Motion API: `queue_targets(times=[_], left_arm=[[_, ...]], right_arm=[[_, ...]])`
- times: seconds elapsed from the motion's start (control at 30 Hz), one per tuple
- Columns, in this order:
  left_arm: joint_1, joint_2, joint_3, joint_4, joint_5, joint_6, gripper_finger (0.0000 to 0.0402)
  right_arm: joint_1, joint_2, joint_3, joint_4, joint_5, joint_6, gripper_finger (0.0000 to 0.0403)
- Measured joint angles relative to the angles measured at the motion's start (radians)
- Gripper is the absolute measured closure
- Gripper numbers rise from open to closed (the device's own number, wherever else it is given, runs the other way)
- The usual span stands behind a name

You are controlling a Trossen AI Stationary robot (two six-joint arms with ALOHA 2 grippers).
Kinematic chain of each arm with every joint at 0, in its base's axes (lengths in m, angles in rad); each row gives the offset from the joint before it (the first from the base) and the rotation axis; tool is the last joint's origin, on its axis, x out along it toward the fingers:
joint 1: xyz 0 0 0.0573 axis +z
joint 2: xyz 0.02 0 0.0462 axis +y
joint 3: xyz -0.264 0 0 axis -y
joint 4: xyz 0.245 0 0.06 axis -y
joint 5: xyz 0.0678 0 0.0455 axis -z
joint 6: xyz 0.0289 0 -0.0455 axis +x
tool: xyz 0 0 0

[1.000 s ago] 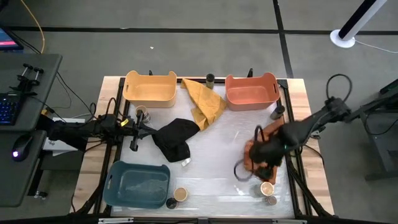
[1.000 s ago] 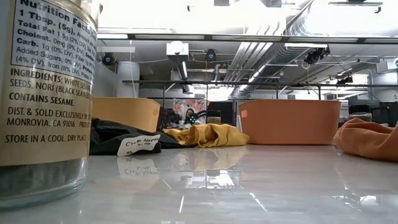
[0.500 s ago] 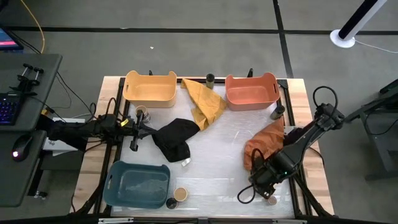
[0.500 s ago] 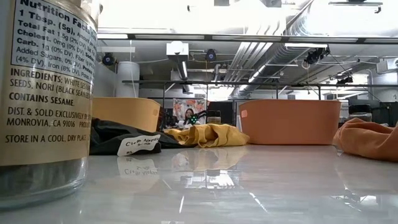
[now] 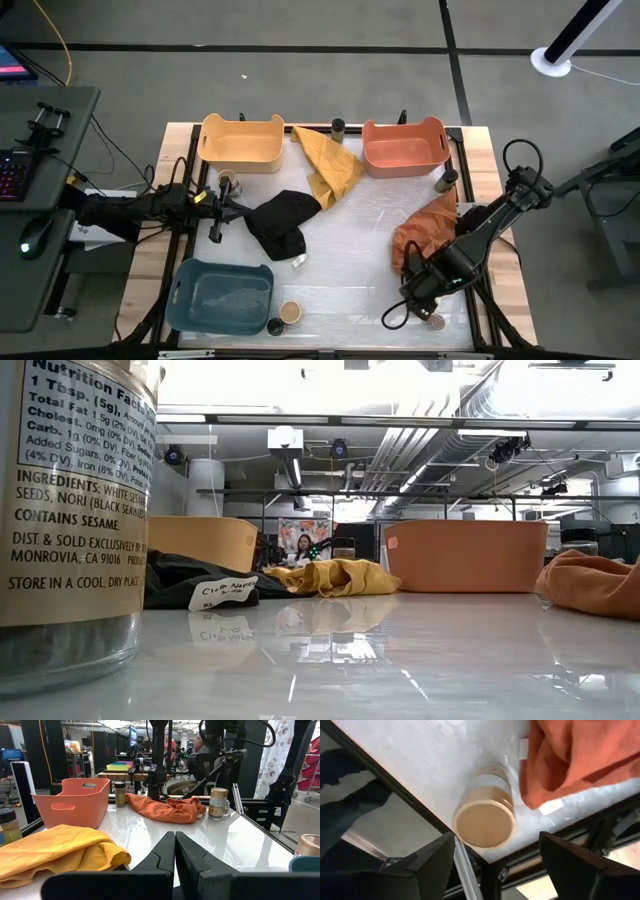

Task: Sort spices by type
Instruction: Put the right gold seasoning bottle into the orange bin

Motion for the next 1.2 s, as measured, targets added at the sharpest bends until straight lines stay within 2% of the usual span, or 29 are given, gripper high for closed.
queue_targets(times=[0.4,0.67,0.97,1.2], left_arm=[[0.000,0.000,0.000,0.000,0.000,0.000,0.0401],[0.000,0.000,0.000,0.000,0.000,0.000,0.0401],[0.000,0.000,0.000,0.000,0.000,0.000,0.0401],[0.000,0.000,0.000,0.000,0.000,0.000,0.0401]], right_arm=[[0.046,0.000,0.000,0.003,-0.004,0.052,0.0054],[0.086,0.029,0.000,0.040,-0.008,0.173,0.0053],[0.089,0.143,0.000,0.041,-0.013,0.151,0.0053],[0.089,0.172,-0.001,0.036,-0.009,0.155,0.0053]])
